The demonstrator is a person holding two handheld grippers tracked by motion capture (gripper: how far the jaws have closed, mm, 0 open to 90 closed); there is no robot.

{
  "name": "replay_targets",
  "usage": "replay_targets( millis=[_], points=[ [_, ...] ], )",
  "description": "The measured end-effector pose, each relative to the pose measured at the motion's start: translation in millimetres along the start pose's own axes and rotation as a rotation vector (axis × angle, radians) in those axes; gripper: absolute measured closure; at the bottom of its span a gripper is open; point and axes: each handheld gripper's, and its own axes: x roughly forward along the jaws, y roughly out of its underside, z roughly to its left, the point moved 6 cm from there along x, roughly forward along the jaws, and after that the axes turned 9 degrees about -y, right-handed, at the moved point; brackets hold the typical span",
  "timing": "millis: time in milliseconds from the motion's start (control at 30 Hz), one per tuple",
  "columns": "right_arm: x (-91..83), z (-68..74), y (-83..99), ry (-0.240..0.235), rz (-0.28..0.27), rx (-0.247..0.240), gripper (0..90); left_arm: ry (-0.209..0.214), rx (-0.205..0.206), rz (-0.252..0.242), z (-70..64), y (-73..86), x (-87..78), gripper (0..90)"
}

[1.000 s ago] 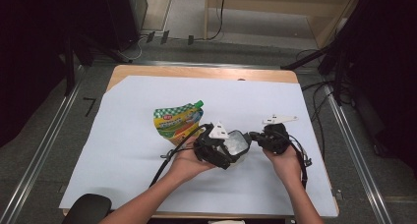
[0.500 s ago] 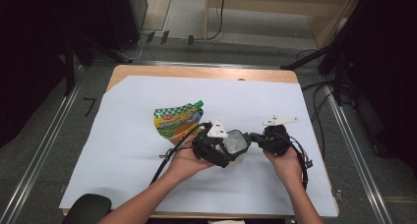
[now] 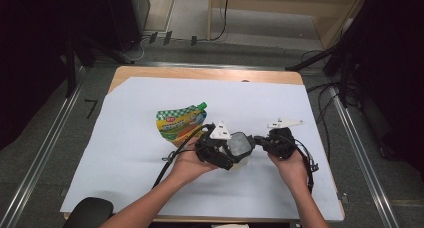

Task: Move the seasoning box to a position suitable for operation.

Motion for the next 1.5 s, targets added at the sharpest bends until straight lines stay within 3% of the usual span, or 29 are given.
replay_targets(
  millis=[667, 1100, 1300, 1500],
  points=[
    [-1.0, 1.0, 1.9, -0.006, 0.004, 0.004, 90.0, -0.008, 0.021, -0.016, -2.4, -6.7, -4.5, 18.0],
    [-1.2, 1.0, 2.5, -0.007, 0.006, 0.006, 90.0, -0.001, 0.035, 0.014, -2.4, -9.5, -4.6, 17.9],
    [-1.3, 1.3, 2.4, -0.008, 0.005, 0.004, 90.0, -0.009, 0.045, 0.006, -3.3, -13.9, -7.0, 18.0],
    [-1.3, 2.5, 2.7, -0.011, 0.010, -0.001, 90.0, 0.006, 0.031, 0.001, -5.0, -19.5, -9.3, 18.5]
  ],
)
